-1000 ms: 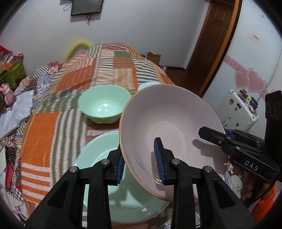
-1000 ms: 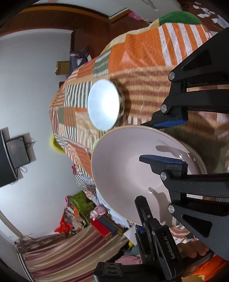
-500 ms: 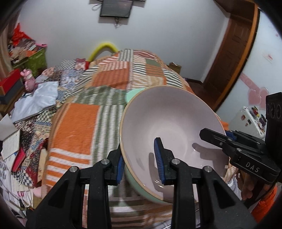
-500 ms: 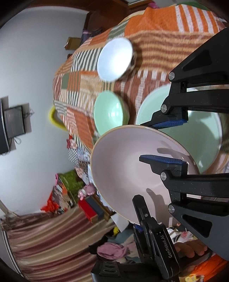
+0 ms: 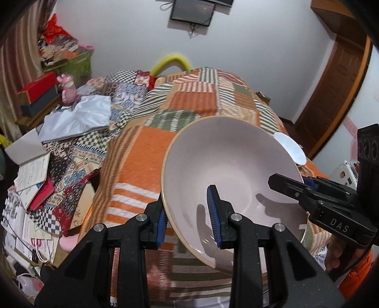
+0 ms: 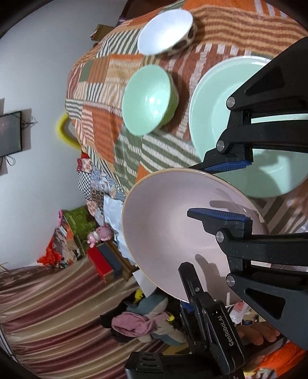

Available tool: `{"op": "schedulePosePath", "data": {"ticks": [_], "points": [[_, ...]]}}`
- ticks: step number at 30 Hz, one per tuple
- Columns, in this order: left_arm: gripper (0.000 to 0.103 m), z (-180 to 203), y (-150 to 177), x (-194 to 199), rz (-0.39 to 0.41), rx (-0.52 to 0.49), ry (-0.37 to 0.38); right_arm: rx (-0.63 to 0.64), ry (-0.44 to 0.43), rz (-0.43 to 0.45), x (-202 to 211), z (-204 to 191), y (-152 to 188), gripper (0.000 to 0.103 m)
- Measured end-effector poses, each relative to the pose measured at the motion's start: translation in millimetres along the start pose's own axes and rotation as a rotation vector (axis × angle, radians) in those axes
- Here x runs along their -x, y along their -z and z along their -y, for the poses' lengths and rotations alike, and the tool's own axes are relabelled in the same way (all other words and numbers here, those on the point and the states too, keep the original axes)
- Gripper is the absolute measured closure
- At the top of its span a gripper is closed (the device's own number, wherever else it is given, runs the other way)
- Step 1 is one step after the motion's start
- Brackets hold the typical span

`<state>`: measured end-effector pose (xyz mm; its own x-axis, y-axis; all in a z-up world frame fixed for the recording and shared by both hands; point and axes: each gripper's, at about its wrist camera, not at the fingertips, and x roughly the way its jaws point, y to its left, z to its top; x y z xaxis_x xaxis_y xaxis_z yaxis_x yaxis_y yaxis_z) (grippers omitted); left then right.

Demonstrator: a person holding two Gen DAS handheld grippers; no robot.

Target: Organize plates and bowls

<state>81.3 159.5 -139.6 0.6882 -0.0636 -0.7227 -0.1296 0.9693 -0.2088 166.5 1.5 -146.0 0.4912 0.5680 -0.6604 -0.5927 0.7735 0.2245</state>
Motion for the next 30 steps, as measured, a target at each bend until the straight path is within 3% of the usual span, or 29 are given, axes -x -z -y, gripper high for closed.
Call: {"op": "schedulePosePath", "data": {"ticks": [14, 21, 30], "points": [[0.072, -53, 15, -28, -0.075, 0.086, -0.021, 0.018, -0.019, -0.141, -56, -14, 9, 0.077], [0.072, -72, 28, -54, -0.148, 0.129, -0.036, 0.062, 0.013, -0.236, -83, -19, 17, 0.077], [0.072, -75, 29, -56, -0.137, 0.129, -0.051, 0.076, 0.025, -0.209, -73, -12, 12, 0.077]]}}
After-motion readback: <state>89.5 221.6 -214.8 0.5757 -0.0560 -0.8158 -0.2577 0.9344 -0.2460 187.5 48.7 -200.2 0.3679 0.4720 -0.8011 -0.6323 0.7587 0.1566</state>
